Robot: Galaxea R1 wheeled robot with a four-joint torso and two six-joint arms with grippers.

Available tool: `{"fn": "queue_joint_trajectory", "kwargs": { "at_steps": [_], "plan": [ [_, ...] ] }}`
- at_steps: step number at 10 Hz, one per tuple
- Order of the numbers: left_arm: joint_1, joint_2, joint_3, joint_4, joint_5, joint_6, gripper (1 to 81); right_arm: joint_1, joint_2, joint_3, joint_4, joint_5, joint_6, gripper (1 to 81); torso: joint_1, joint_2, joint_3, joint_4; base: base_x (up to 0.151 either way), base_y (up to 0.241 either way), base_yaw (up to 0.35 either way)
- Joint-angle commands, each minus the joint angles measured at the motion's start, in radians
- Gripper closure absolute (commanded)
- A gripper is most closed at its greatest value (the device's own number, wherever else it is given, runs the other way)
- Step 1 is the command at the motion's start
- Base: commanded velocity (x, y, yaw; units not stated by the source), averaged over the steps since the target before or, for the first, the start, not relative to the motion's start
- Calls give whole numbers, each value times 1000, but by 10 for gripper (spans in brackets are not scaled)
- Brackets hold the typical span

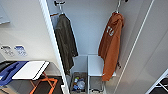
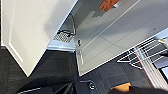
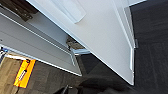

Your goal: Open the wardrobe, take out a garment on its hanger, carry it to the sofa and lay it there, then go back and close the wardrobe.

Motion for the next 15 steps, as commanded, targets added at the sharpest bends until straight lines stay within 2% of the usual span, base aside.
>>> {"fn": "queue_joint_trajectory", "kwargs": {
  "at_steps": [1,4,6,8,10,12,14,15],
  "plan": [
    [36,194,-259,-76,11,-25,10,-138,197,-229,121,1,33,10,0,0,0,0,0,0,0],
    [39,370,-508,-119,75,-26,10,-233,357,-424,123,-12,43,10,-1,0,0,0,0,0,0],
    [34,455,-606,-152,84,-29,10,-269,448,-504,118,-40,59,10,-1,-1,0,0,0,0,0],
    [-1,521,-680,-149,83,-29,10,-293,567,-601,100,-118,47,10,-1,-1,1,0,0,0,0],
    [-77,562,-689,-159,74,-35,10,-326,673,-697,98,-120,44,10,-1,-1,1,0,0,0,0],
    [-156,590,-698,-301,54,-71,10,-336,724,-732,98,-121,44,10,-2,-1,1,0,0,0,0],
    [-200,666,-764,-447,-52,-75,10,-355,735,-714,95,-120,44,10,-2,-1,2,0,0,0,0],
    [-232,697,-804,-494,-51,-75,10,-367,745,-723,97,-120,46,10,-2,-1,2,0,0,0,0]
  ]
}}
